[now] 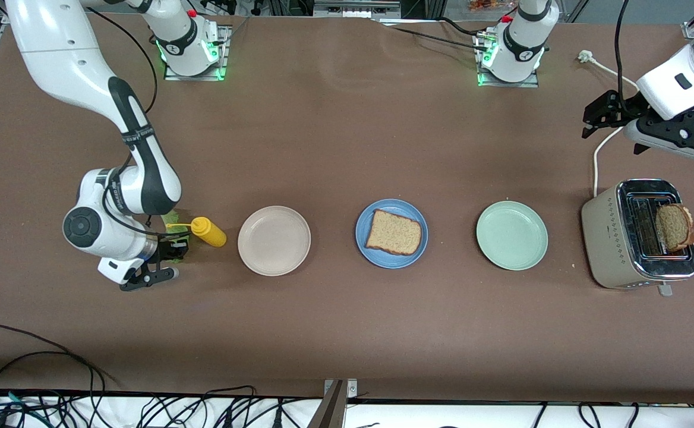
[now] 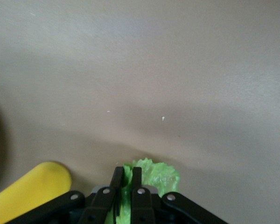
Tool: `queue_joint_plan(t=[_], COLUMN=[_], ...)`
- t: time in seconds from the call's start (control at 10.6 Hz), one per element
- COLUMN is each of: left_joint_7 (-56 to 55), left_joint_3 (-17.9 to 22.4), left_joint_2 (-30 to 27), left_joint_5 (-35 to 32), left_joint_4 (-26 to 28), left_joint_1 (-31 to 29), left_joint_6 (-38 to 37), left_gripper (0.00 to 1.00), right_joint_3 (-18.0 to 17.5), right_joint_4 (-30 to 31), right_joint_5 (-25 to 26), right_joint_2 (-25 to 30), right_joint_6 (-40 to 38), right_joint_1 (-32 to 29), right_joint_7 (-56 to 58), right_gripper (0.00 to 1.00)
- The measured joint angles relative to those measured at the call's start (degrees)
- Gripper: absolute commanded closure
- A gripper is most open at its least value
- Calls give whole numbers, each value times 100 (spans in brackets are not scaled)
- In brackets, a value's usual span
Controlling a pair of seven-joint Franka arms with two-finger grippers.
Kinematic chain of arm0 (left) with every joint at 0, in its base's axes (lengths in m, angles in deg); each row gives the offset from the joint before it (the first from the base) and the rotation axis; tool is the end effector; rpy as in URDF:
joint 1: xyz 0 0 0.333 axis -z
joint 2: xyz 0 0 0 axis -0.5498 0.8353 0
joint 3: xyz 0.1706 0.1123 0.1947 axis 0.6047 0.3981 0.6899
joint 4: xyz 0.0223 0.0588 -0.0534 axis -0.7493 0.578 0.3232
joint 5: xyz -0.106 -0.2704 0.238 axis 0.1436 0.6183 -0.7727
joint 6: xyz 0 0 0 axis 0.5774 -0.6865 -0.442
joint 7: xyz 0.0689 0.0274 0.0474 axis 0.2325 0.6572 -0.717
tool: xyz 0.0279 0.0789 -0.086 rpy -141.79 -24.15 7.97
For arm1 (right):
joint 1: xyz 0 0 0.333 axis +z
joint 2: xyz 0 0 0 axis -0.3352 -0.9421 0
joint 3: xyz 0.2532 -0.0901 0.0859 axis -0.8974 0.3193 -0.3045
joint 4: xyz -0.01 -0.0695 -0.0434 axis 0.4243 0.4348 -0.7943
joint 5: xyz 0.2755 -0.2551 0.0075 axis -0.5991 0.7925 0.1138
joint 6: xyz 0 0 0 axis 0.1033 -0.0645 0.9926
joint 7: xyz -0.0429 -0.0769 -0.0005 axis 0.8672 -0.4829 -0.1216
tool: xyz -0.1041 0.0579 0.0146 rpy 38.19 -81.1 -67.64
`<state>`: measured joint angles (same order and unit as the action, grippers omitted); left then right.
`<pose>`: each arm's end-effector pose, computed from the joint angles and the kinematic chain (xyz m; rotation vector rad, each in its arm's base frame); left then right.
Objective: Make sandwich in blue plate with both arms
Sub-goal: 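Lower the right gripper and close it on the lettuce leaf stem, then lift the lettuce leaf with the right gripper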
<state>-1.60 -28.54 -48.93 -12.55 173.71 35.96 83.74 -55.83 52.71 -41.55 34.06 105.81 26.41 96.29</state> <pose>0.5203 -0.0444 0.5599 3.0848 -0.4808 -0.0674 0.6466 0.0718 0.1974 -3.0862 -0.4438 0.0624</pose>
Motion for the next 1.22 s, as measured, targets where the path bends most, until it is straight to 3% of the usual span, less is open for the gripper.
queue_joint_plan(t=[0.47,1.22], left_joint_7=[0,0], left_joint_3=[-3,-6], left_joint_2=[-9,-11], left_joint_5=[0,0], left_joint_4=[-112,-123], left_joint_1=[1,2], left_joint_6=[-50,-111], left_gripper=[0,0], right_joint_3=[-52,-72], right_joint_4=[-8,-52], right_joint_5=[-2,-205], right_joint_2=[854,1652], right_joint_6=[-646,-1807], right_joint_1=[67,427], right_joint_7=[397,710], right_gripper=[100,100])
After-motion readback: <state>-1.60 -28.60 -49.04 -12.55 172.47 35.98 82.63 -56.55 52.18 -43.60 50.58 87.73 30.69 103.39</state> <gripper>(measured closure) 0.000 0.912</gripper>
